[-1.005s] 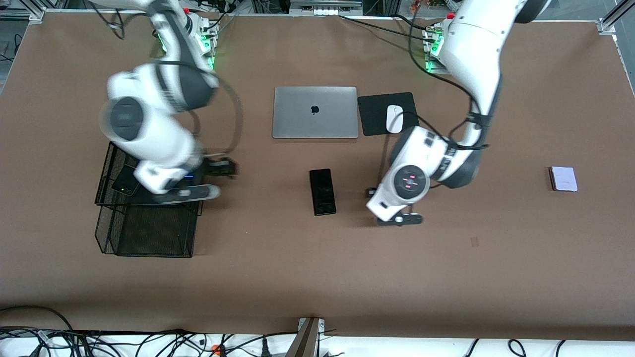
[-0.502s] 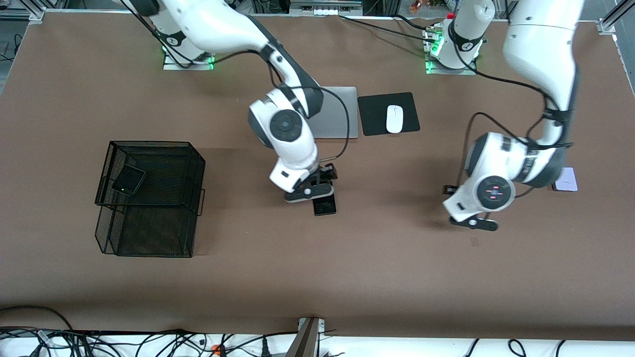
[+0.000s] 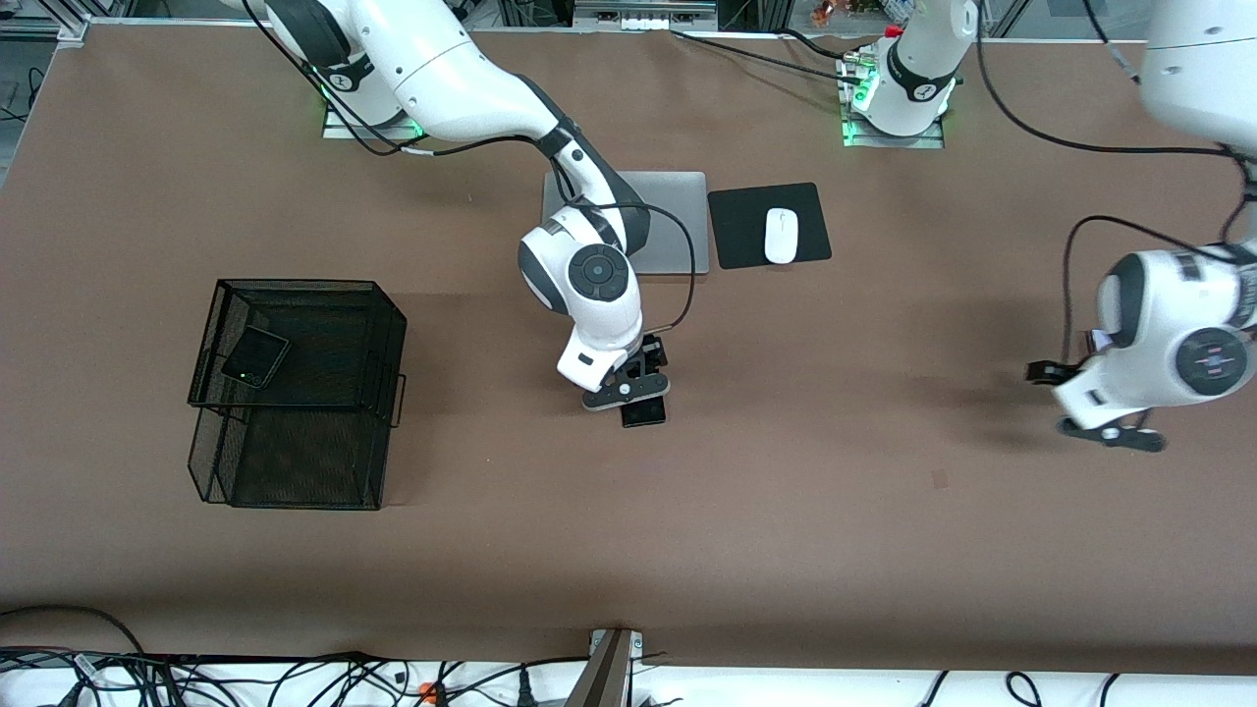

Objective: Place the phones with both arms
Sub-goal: 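Grasp the black phone while the left gripper grasps the white phone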

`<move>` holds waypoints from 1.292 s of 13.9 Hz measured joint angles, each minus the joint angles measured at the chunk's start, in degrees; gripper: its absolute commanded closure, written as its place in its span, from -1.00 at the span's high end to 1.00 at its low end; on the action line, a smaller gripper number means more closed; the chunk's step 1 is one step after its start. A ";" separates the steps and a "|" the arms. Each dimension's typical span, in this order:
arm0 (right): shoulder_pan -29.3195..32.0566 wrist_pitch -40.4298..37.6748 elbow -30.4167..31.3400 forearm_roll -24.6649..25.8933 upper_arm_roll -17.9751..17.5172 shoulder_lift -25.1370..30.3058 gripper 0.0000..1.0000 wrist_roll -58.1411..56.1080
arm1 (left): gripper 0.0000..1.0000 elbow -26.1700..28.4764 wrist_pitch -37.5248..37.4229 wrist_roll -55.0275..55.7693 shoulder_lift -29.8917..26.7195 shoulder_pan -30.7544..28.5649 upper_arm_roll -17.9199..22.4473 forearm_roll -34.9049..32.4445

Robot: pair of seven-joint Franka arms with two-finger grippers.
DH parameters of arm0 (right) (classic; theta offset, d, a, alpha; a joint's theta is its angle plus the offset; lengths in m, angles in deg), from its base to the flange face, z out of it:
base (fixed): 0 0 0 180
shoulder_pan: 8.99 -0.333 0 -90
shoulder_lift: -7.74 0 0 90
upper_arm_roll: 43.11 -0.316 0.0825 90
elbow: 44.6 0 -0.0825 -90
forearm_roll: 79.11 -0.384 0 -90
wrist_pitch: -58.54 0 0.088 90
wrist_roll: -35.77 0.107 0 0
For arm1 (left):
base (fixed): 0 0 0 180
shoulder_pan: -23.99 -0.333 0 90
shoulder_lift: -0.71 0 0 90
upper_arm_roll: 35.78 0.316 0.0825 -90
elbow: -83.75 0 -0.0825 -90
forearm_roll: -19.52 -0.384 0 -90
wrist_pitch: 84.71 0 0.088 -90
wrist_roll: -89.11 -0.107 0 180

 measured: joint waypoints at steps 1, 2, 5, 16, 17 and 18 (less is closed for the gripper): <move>-0.04 1.12 0.00 0.00 0.00 -0.19 0.99 0.00 | 1.00 0.17 1.58 -0.01 0.00 -2.88 -0.11 0.78; -0.07 2.17 0.00 -0.02 -0.01 -0.48 0.99 0.02 | 1.00 0.46 2.88 -0.09 0.00 -5.44 -0.23 1.49; -0.23 5.10 0.00 -0.19 -0.12 -1.76 0.99 1.52 | 1.00 2.08 6.36 -1.58 0.02 -11.75 -1.27 2.06; -2.14 7.34 -0.01 1.01 -0.17 -4.19 0.78 3.55 | 1.00 10.38 20.90 -5.17 2.99 -19.26 -4.00 3.32; -2.19 7.32 0.02 2.00 -0.18 -4.32 0.21 3.55 | 1.00 10.41 21.33 -5.38 3.46 -19.68 -4.31 3.32; -2.30 7.41 -0.02 2.75 -0.20 -4.33 -0.58 3.55 | 1.00 10.42 21.64 -5.46 3.89 -20.02 -4.63 3.32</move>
